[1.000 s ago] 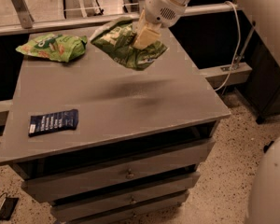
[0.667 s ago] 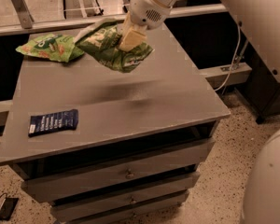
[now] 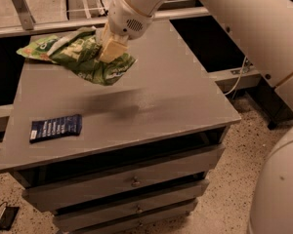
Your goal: Move green jalapeno chip bag near rxbar blueberry
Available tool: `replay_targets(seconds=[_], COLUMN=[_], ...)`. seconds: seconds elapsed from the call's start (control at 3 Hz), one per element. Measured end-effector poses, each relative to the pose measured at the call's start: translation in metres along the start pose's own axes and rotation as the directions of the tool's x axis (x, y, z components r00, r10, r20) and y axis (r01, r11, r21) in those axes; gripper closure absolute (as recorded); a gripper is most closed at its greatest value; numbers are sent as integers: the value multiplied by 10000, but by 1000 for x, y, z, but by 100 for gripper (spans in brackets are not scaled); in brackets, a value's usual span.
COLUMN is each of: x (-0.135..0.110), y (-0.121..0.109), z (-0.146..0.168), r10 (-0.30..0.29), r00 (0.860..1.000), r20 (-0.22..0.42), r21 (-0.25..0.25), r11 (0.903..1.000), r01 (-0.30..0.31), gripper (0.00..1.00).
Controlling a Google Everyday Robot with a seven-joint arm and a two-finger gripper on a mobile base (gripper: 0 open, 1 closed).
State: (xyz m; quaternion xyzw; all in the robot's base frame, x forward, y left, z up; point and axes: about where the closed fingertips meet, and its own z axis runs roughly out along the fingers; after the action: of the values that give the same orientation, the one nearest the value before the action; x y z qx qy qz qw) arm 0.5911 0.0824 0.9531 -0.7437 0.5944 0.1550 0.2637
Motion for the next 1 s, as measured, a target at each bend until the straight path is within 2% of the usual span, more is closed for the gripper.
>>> replay_targets(seconds=[0.33, 1.0], x=[-15, -25], y=[9, 20], z=[14, 26], r10=[-189, -242], r00=[9997, 9995], r20=[138, 184], r21=[-264, -520], r11=[9995, 9983], r01=[192, 251], gripper=[82, 36])
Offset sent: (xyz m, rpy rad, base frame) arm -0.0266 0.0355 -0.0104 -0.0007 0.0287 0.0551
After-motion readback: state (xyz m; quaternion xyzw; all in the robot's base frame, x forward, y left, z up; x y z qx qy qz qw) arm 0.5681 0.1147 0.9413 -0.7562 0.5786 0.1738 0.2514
